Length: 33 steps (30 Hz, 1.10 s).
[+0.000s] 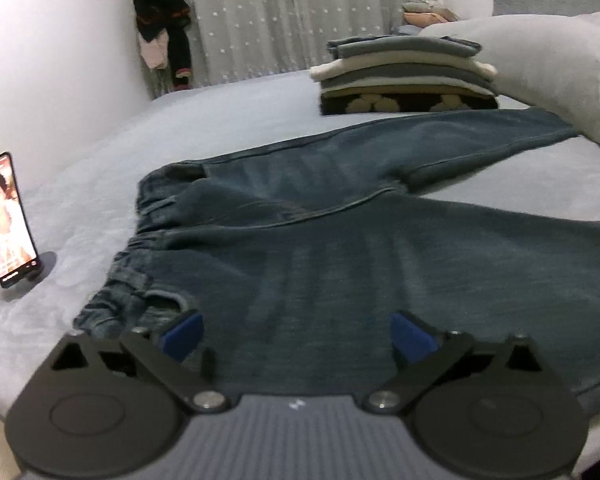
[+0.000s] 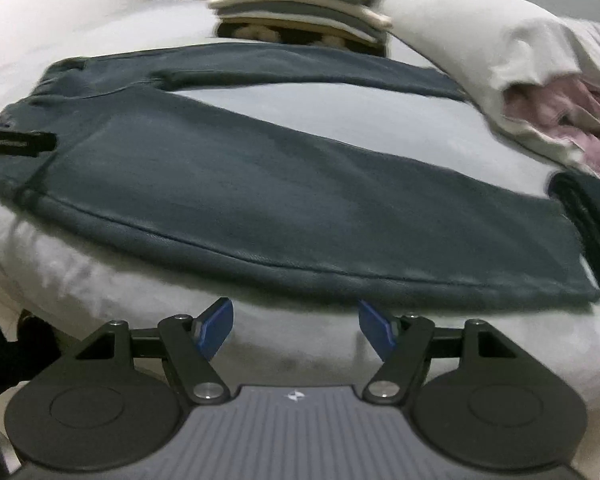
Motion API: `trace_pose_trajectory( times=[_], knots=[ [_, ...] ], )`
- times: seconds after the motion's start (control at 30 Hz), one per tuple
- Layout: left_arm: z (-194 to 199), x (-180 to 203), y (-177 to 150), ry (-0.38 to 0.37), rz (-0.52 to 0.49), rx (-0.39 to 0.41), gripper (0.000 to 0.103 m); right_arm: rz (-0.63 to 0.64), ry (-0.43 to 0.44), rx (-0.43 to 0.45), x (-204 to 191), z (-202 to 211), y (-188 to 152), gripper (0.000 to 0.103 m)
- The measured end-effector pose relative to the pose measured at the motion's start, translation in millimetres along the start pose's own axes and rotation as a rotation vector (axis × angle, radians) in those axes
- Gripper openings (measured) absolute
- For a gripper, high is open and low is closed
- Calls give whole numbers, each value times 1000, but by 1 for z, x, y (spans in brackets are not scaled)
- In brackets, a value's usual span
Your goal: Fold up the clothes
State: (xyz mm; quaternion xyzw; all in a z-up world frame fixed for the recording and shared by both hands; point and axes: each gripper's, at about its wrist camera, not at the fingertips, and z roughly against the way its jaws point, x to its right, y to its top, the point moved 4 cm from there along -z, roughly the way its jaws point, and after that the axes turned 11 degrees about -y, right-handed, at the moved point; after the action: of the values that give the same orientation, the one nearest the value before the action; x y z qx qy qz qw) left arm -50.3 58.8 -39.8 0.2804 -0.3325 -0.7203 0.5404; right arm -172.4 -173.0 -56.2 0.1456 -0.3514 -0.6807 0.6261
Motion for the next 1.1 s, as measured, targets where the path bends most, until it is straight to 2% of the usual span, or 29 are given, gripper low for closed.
trace_pose_trajectory(
  times=[0.23,0.47,0.7,0.93,1.1],
  knots=[
    [9,27,15,-58,-4,-2,103,-38,-47,4,34,16,14,73],
    [2,44,24,-82,3,-12,103,22,-45,15,48,22,35,73],
    [-14,46,29,-94,36,-46,103,46,-8,5,38,6,65,73],
    [-32,30,40,-48,92,-46,103,137,11,-4,13,-27,94,73],
    [-49,11,47,-10,135,-60,103,190,57,-7,-7,-50,113,73]
  ],
)
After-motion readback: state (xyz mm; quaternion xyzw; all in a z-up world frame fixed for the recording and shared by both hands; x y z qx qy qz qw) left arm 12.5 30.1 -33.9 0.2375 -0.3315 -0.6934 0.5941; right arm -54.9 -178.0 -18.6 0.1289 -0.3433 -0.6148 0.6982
